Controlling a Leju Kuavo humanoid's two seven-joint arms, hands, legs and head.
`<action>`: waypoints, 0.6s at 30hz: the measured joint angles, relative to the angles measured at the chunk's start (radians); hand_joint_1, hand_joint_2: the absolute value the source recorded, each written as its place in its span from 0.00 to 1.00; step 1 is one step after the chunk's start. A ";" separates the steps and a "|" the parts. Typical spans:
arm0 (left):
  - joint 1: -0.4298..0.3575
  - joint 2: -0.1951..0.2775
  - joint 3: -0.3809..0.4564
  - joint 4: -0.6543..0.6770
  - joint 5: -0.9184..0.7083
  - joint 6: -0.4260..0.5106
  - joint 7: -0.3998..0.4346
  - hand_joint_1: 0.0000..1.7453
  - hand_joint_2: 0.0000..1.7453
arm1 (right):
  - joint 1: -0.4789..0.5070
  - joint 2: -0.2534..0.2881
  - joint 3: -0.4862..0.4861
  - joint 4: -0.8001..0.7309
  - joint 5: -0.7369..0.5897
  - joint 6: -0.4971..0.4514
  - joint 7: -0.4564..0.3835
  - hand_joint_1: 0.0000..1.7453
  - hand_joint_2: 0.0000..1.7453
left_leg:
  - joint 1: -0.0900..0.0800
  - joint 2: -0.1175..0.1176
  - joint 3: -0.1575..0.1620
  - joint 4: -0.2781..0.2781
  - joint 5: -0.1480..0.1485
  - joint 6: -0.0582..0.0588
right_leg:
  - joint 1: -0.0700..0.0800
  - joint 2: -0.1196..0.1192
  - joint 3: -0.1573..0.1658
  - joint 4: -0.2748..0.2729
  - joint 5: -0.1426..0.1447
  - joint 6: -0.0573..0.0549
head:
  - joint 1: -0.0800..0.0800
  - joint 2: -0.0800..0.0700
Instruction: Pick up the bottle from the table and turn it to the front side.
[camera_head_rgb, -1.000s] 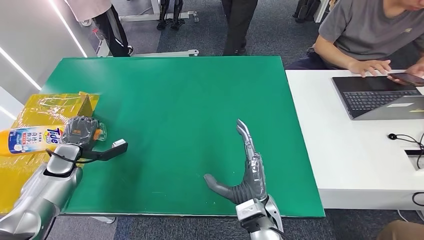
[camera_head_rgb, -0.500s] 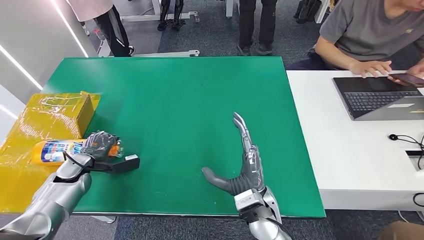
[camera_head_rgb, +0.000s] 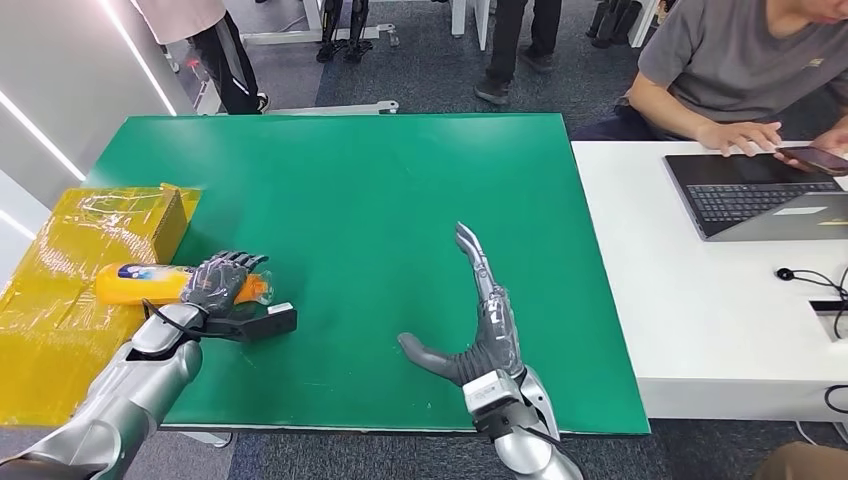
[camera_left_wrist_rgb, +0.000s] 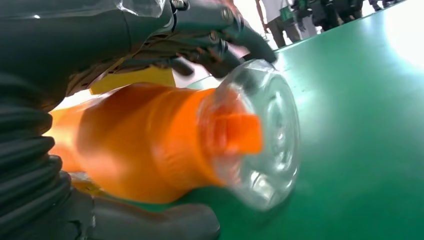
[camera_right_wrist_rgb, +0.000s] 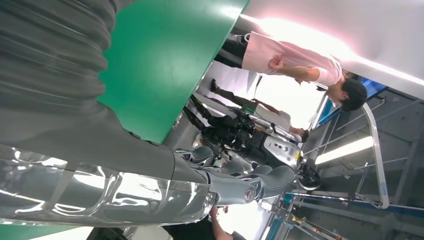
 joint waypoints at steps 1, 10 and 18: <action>0.000 0.000 0.000 0.000 0.006 0.004 0.006 0.00 1.00 | -0.002 0.000 0.000 0.002 -0.001 0.000 0.000 0.00 1.00 | 0.000 0.000 0.000 0.000 0.000 0.000 | 0.000 0.000 0.000 0.000 0.000 0.000 | 0.000 0.000; 0.031 0.006 0.054 0.002 0.185 0.073 -0.027 0.00 1.00 | -0.008 0.000 -0.003 0.019 -0.010 0.006 0.004 0.00 1.00 | 0.000 0.001 0.000 0.000 0.000 0.000 | 0.000 0.001 0.000 0.000 0.000 0.000 | 0.000 0.000; 0.063 0.006 0.156 -0.009 0.395 0.138 -0.142 0.00 1.00 | -0.010 0.000 -0.004 0.027 -0.014 0.002 0.016 0.00 1.00 | 0.000 0.001 0.000 0.000 0.000 0.000 | 0.000 0.001 -0.001 0.000 0.000 0.000 | 0.000 0.000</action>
